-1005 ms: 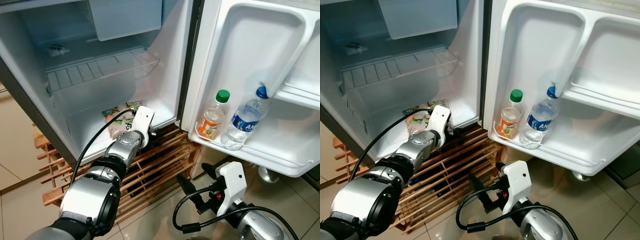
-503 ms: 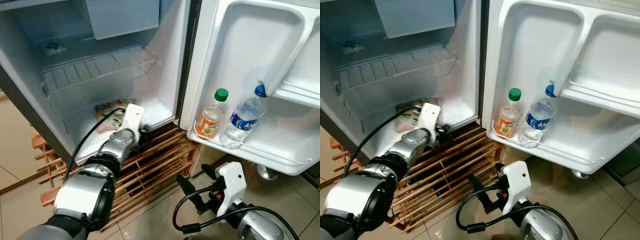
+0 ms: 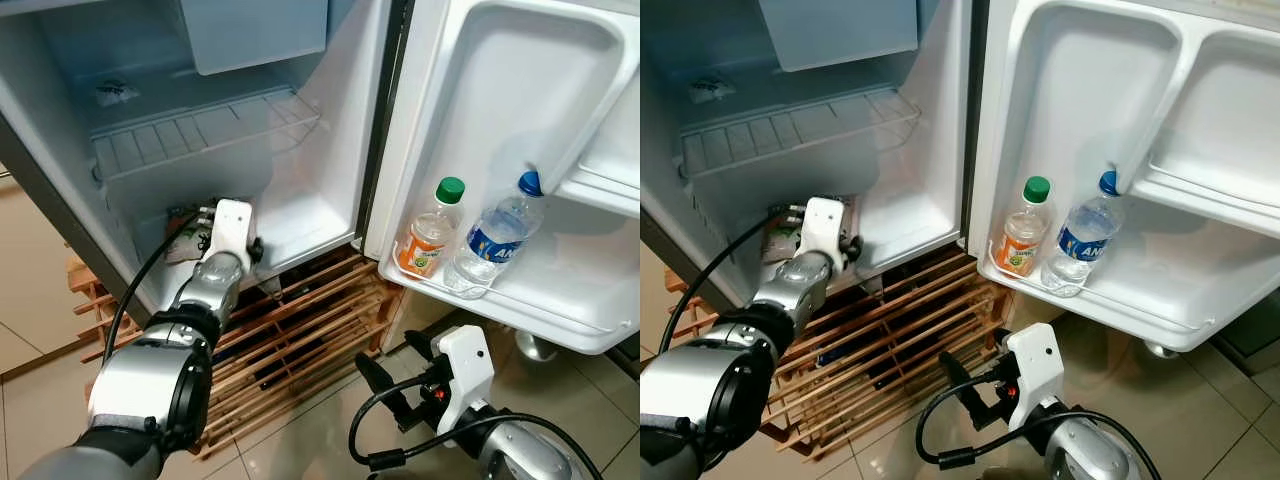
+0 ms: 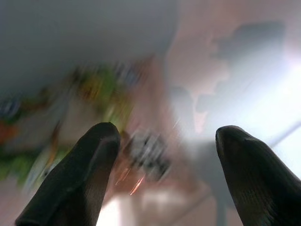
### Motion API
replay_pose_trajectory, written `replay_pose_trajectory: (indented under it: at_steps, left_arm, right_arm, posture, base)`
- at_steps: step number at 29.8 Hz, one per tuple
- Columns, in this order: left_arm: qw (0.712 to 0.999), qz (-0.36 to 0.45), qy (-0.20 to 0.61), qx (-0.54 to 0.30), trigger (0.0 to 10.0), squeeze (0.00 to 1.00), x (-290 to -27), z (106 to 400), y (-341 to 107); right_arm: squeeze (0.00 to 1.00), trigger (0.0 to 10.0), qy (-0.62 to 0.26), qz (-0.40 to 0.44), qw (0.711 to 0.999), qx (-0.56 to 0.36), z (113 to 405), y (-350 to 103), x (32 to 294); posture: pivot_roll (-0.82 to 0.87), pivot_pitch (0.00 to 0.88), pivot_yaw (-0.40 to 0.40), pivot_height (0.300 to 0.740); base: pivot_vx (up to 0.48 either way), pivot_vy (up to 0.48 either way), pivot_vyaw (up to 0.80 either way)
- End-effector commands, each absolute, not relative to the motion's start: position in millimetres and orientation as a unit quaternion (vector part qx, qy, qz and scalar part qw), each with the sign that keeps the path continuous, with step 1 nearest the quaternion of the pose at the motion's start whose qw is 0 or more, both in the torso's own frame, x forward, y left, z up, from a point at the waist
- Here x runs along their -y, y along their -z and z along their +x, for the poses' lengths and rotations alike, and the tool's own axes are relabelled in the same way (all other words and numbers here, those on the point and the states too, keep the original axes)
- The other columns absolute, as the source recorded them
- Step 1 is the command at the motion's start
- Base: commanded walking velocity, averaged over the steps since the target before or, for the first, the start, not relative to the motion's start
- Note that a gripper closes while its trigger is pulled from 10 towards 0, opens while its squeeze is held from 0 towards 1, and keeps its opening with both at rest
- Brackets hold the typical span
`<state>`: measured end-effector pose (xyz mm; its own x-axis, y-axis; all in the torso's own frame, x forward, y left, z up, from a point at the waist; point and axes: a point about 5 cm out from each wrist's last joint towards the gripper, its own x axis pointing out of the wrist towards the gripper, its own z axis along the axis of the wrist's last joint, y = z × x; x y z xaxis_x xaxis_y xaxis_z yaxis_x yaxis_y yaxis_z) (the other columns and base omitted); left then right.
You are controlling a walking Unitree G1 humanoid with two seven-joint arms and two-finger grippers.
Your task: Restocking fridge
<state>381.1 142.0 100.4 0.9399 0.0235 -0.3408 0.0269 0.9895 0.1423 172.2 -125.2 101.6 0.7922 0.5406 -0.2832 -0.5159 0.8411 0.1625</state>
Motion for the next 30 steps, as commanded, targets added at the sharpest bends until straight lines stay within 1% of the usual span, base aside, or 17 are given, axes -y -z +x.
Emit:
replay_pose_trajectory:
  at_steps: [1,2,3,6,7,10,13,15,18,21,24,25,26,27,28,30]
  left_arm:
    - [0.988,0.05,0.023,-0.144,10.0,0.0,-124.7,387.8,-115.0]
    - [0.989,0.043,0.033,-0.137,10.0,0.0,-118.7,389.1,-118.5]
    - [0.989,0.043,0.033,-0.137,10.0,0.0,-118.7,389.1,-118.5]
    - [0.99,0.036,0.077,-0.11,10.0,0.0,-96.7,391.5,-129.2]
    - [0.99,0.036,0.077,-0.11,10.0,0.0,-96.7,391.5,-129.2]
    - [0.989,0.024,0.12,-0.086,10.0,0.0,-85.4,389.7,-132.1]
    - [0.985,0.042,0.15,-0.068,10.0,0.0,-83.6,385.8,-128.6]
    - [0.981,0.063,0.172,-0.061,10.0,0.0,-90.7,379.7,-118.8]
    - [0.98,0.063,0.177,-0.062,10.0,0.0,-102.1,375.6,-111.5]
    - [0.979,0.052,0.194,-0.037,10.0,0.0,-112.4,367.4,-107.9]
    - [0.978,0.031,0.205,-0.011,10.0,0.0,-117.4,355.1,-109.3]
    - [0.979,0.021,0.203,0.0,10.0,0.0,-121.2,348.7,-111.5]
    - [0.979,0.021,0.203,0.0,10.0,0.0,-121.2,348.7,-111.5]
    - [0.981,0.012,0.194,0.013,10.0,0.0,-128.6,339.0,-114.0]
    - [0.981,0.012,0.194,0.013,10.0,0.0,-128.6,339.0,-114.0]
    - [0.987,0.003,0.158,0.025,10.0,0.0,-145.3,319.9,-114.4]
  right_arm:
    - [0.0,10.0,-0.275,0.031,0.948,-0.158,175.4,-100.1,127.2]
    - [0.0,10.0,-0.273,0.03,0.949,-0.157,177.1,-99.6,127.6]
    - [0.0,10.0,-0.273,0.03,0.949,-0.157,177.1,-99.6,127.6]
    - [0.0,10.0,-0.271,0.028,0.951,-0.149,185.5,-98.5,127.2]
    - [0.0,10.0,-0.271,0.028,0.951,-0.149,185.5,-98.5,127.2]
    - [0.0,10.0,-0.271,0.025,0.952,-0.136,194.4,-99.3,125.2]
    - [0.0,10.0,-0.27,0.026,0.954,-0.128,200.0,-99.5,124.6]
    - [0.0,10.0,-0.268,0.036,0.955,-0.123,206.7,-96.9,123.0]
    - [0.0,10.0,-0.273,0.043,0.953,-0.12,218.0,-92.8,118.3]
    - [0.0,10.0,-0.267,0.05,0.957,-0.105,233.1,-91.8,116.3]
    - [0.0,10.0,-0.257,0.054,0.96,-0.094,240.6,-92.4,117.2]
    - [0.0,10.0,-0.252,0.055,0.962,-0.09,241.9,-92.7,118.3]
    - [0.0,10.0,-0.252,0.055,0.962,-0.09,241.9,-92.7,118.3]
    - [0.0,10.0,-0.24,0.056,0.966,-0.083,246.0,-92.1,121.4]
    - [0.0,10.0,-0.24,0.056,0.966,-0.083,246.0,-92.1,121.4]
    - [0.0,10.0,-0.214,0.062,0.972,-0.072,248.8,-91.3,129.2]
  posture:
    - [-0.39,0.005,0.03,0.74]
    - [-0.39,0.0,0.03,0.74]
    - [-0.39,0.0,0.03,0.74]
    - [-0.37,0.0,0.034,0.74]
    - [-0.37,0.0,0.034,0.74]
    - [-0.36,0.0,0.037,0.74]
    - [-0.33,0.0,0.031,0.74]
    - [-0.29,0.0,0.023,0.74]
    - [-0.25,0.0,0.021,0.74]
    - [-0.21,0.0,0.02,0.74]
    - [-0.19,0.0,0.025,0.74]
    - [-0.18,0.0,0.027,0.74]
    - [-0.18,0.0,0.027,0.74]
    - [-0.17,0.0,0.028,0.74]
    - [-0.17,0.0,0.028,0.74]
    - [-0.16,0.0,0.025,0.74]
  base:
    - [0.0,0.0,0.0]
    - [0.0,0.0,0.0]
    - [0.0,0.0,0.0]
    - [0.0,0.0,0.0]
    - [0.0,0.0,0.0]
    - [0.0,0.0,0.0]
    - [0.0,0.0,0.0]
    - [0.0,0.0,0.0]
    - [0.0,0.0,0.0]
    - [0.0,0.0,0.0]
    - [0.0,0.0,0.0]
    - [0.0,0.0,0.0]
    - [0.0,0.0,0.0]
    - [0.0,0.0,0.0]
    - [0.0,0.0,0.0]
    - [0.0,0.0,0.0]
